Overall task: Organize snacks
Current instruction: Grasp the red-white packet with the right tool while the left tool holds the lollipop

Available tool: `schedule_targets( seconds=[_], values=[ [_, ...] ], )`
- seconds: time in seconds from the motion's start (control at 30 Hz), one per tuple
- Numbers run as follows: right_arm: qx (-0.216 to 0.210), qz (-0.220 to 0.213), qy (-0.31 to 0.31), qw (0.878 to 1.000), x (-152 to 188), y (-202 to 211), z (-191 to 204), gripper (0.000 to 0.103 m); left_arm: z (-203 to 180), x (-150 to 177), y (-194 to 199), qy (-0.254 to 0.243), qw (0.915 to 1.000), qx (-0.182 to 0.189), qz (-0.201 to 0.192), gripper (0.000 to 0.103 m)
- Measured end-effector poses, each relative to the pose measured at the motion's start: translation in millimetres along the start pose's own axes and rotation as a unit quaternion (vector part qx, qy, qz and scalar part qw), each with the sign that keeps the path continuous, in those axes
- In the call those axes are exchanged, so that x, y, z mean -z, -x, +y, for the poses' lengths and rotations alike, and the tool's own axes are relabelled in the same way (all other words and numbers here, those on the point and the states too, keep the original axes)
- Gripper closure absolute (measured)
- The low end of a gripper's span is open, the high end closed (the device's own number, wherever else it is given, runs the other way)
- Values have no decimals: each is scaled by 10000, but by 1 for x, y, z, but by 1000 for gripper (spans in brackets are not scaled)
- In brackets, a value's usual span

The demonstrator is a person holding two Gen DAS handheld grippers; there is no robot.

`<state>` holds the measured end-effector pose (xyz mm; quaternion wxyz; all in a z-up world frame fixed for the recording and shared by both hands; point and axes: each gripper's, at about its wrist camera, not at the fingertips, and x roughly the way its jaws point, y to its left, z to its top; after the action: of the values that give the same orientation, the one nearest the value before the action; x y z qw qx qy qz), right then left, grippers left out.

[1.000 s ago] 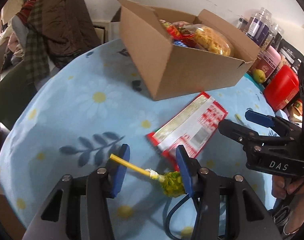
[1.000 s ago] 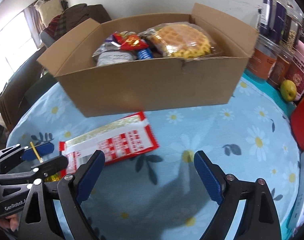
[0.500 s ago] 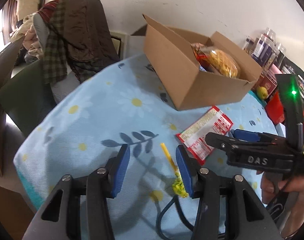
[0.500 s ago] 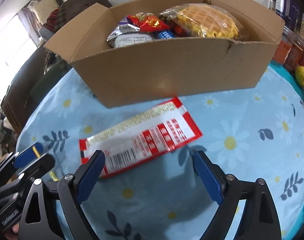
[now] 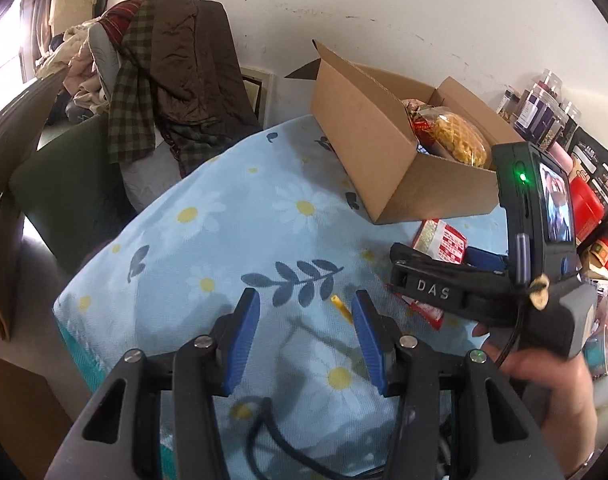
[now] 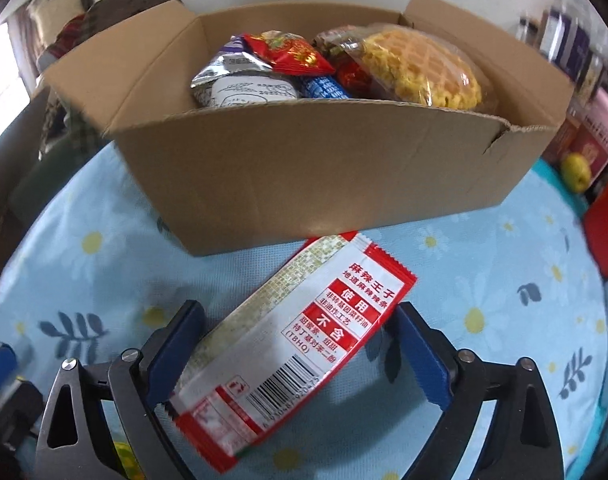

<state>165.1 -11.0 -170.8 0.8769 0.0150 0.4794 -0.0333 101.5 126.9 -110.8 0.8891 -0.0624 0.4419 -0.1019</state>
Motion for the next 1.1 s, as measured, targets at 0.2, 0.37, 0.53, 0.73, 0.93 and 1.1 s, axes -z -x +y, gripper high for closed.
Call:
schedule_targets(
  seconds=[0.2,0.37,0.53,0.73,0.93,1.1],
  values=[
    [-150,-101,208,9996,15,14,-8,32,-10,8,1,-45,9996,254,153,55],
    [-395,-37,410,9984,37,32,-24,38,-26,19,-1,-136,9978,540,346,55],
    [-512,-28,599,9969,54,43,-49,38,-39,29,-15,-332,9953,694,581,58],
    [-452,-30,489,9978,77,57,-74,38,-45,30,-24,-495,9955,567,572,77],
    [-430,-47,430,9981,99,75,-98,38,-65,35,-19,-827,9884,998,796,77],
    [-417,-60,417,9982,123,88,-113,38,-95,53,-13,-1197,9770,1432,1028,77]
  ],
)
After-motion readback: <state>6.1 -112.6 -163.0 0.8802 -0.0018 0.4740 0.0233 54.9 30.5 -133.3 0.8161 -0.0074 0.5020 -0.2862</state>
